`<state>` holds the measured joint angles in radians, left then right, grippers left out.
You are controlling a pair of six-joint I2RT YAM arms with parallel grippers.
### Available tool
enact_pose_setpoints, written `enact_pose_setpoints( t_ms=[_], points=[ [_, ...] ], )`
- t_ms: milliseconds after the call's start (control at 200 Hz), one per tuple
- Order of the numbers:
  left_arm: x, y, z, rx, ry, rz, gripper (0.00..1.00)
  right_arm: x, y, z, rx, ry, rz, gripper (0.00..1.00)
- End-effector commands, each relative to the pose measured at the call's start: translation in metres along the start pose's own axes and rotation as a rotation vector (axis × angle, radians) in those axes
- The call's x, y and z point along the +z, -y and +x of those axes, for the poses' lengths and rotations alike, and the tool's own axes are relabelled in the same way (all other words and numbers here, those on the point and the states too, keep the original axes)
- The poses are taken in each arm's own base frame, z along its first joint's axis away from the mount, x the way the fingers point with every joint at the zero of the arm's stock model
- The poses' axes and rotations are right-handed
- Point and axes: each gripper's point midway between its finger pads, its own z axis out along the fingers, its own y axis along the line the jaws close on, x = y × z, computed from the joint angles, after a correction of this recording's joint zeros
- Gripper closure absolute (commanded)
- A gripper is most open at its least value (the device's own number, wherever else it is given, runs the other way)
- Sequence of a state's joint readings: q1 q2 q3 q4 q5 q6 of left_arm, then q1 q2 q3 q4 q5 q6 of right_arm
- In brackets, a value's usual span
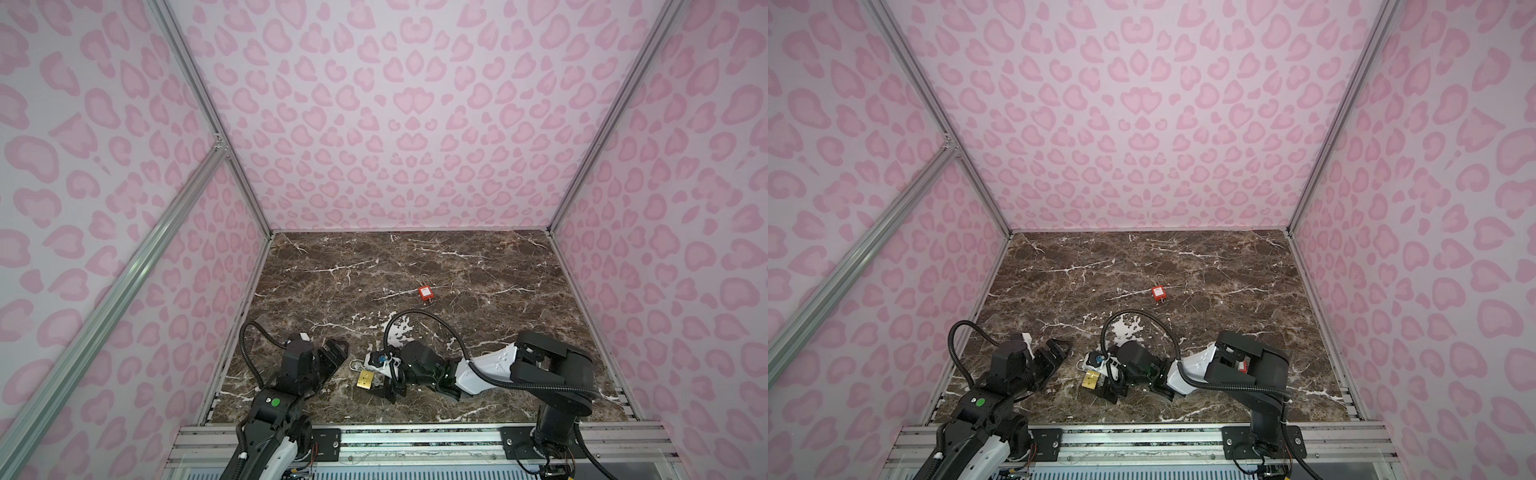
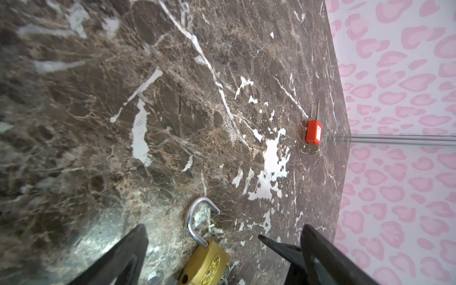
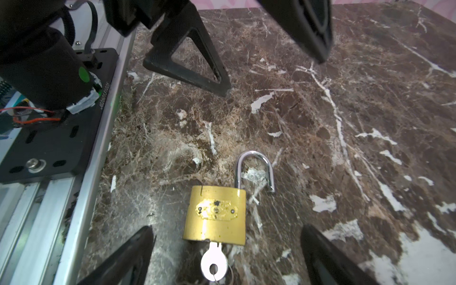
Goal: Lock with the key
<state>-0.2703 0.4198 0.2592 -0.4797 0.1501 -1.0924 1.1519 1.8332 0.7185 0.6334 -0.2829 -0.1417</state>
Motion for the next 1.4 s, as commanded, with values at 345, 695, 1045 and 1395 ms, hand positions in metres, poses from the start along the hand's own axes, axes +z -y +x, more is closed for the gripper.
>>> enact_pose_setpoints(
  t_ms=[345,695,1045,1395],
  points=[
    [0.004,-0.019,0.015,-0.067,-0.049,-0.044,0.04,0.020,-0.009,0.009,-0.054,-0.051,0.016,0.09],
    [0.000,-0.022,0.018,-0.087,-0.048,-0.038,0.04,0.028,-0.008,0.017,-0.057,-0.076,0.020,0.18],
    [0.000,-0.014,0.023,-0.089,-0.085,-0.007,0.05,0.029,0.000,0.020,-0.018,-0.073,0.024,0.35],
    [-0.003,-0.012,0.021,-0.091,-0.077,-0.001,0.06,0.032,0.001,0.021,-0.032,-0.072,0.038,0.35]
  ],
)
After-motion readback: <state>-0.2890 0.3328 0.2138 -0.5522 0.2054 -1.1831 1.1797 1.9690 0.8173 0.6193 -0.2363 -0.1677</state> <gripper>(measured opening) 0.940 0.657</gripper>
